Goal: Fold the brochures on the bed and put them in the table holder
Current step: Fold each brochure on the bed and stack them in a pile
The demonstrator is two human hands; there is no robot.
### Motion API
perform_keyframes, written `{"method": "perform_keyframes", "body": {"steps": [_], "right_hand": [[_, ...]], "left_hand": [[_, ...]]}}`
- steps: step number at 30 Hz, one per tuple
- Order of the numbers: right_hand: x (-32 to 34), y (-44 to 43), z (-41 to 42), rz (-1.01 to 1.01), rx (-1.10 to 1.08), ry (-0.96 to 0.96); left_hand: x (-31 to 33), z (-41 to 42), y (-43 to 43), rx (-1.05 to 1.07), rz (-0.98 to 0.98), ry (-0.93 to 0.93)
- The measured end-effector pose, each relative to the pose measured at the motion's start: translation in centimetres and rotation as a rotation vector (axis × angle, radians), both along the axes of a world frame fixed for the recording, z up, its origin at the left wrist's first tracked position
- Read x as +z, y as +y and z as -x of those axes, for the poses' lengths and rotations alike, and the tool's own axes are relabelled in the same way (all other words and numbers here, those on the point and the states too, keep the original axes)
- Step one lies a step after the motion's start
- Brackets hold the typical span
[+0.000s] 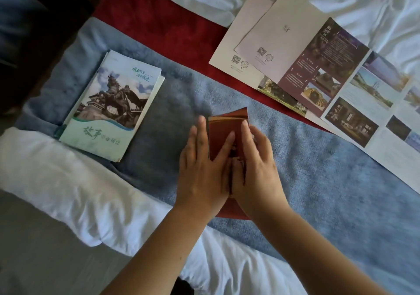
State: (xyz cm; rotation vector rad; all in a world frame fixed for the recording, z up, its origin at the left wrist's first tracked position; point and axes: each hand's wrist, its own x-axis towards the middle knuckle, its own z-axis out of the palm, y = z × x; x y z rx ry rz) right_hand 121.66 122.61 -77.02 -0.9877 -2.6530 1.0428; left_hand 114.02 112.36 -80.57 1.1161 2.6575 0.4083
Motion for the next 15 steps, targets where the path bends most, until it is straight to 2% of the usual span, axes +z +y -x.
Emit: {"method": "perform_keyframes", "body": {"steps": [4,7,11,15], "right_hand": [[-2.7,-0.4,-1.2,-0.192,0.083,-0.379],[-3.5,-0.7,-2.0,-0.224,0.107,-0.381],[-3.4,-1.2,-1.6,-0.159,-0.004,-0.321],[-2.9,-1.4,-0.9,-0.138,-0.038,-0.337]], "left_hand": [[-2.6,0.0,-0.9,-0.049,0.09,0.005],[-3.1,-0.1,-0.9,-0.053,0.084,0.043],[-3.6,-0.2,-0.8,-0.033,0.07,0.08],[-3.8,-0.4,-0.8,-0.03,0.08,0.093]]}}
